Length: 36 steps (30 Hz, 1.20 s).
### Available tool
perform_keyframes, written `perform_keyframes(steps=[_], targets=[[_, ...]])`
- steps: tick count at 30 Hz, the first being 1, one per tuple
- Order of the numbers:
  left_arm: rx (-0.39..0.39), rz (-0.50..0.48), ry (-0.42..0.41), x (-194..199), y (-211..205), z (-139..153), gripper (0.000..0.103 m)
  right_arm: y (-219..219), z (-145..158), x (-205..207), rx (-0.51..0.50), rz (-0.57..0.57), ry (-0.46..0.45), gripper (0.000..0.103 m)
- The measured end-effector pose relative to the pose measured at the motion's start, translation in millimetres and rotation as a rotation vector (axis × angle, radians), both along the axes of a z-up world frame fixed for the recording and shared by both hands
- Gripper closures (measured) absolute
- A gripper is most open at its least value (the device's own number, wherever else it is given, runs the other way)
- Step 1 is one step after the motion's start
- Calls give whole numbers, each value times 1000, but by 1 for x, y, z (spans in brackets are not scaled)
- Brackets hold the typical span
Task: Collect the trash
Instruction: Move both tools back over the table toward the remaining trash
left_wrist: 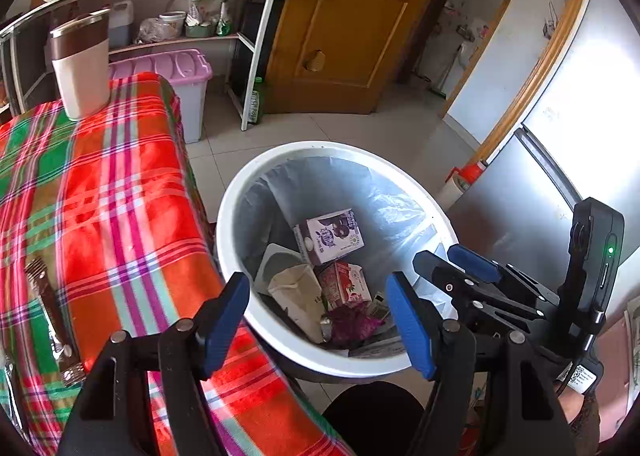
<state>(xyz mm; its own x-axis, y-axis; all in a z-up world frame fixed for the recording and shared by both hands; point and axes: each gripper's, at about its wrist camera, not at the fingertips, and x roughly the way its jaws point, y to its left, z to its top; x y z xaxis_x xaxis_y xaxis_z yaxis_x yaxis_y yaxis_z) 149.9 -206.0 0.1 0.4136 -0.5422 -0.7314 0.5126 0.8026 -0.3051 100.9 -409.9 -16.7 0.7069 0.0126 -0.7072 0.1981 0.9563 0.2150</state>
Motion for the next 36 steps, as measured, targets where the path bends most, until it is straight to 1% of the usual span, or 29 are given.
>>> perform_keyframes(steps=[9, 12, 17, 22, 24, 30, 34, 36], targets=[[-15, 93, -31, -10, 50, 7, 30, 29, 10, 0, 3, 50, -31, 41], [-8, 130, -51, -13, 69, 9, 30, 40, 12, 2, 2, 67, -36, 41], [-20, 186, -53, -15, 99, 9, 30, 58, 14, 5, 8, 99, -43, 41], [-2, 258, -66, -19, 131, 9, 30, 83, 18, 10, 3, 147, -51, 41], [-6, 285, -70, -21, 145, 9, 30, 91, 19, 12, 1, 162, -54, 41], [11, 372, -70, -23, 183, 8, 30, 120, 19, 19, 3, 224, -57, 41], [36, 428, -57, -24, 204, 0, 30, 141, 17, 24, -8, 271, -53, 41], [23, 445, -47, -24, 215, -3, 30, 151, 16, 28, -8, 290, -47, 41]])
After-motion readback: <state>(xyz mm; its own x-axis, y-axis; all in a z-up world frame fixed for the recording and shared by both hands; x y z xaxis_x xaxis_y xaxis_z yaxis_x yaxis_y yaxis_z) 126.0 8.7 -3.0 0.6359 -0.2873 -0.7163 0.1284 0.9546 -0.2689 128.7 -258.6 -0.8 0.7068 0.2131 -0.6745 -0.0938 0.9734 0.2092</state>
